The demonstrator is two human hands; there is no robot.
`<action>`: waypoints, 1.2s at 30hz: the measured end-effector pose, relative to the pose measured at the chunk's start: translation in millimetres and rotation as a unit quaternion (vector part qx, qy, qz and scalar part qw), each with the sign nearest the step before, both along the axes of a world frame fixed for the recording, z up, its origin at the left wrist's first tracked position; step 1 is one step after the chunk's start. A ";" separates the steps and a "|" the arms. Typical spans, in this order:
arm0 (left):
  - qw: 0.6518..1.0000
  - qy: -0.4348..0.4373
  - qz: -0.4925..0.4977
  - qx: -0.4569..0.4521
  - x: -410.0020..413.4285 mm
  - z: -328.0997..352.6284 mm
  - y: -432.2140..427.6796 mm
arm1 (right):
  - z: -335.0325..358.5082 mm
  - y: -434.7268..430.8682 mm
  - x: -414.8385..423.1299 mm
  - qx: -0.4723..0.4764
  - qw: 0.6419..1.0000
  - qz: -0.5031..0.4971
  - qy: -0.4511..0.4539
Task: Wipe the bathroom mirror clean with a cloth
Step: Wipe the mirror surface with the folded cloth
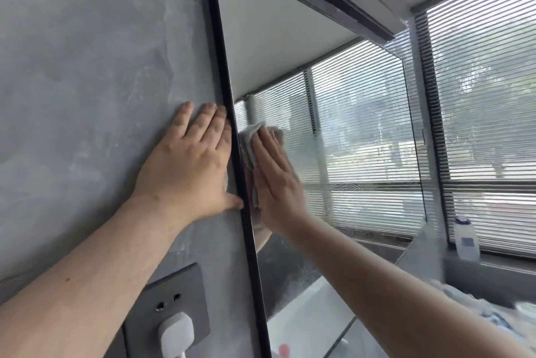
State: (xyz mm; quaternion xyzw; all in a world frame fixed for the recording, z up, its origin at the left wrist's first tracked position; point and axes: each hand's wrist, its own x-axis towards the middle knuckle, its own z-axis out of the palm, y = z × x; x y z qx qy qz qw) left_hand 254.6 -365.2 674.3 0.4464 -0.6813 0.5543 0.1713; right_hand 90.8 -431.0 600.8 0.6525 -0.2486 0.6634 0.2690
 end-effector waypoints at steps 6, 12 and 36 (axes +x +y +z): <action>1.000 0.000 0.007 -0.008 -0.4 -0.5 1.1 | -137.1 10.6 5.3 0.014 0.999 -0.015 0.045; 1.000 -0.013 0.022 -0.007 -1.1 -0.9 4.9 | -180.8 22.1 7.1 0.036 0.997 -0.039 0.062; 0.998 -0.044 0.034 -0.004 -2.7 -12.1 3.5 | -108.1 -10.4 -14.4 0.182 0.930 0.076 -0.309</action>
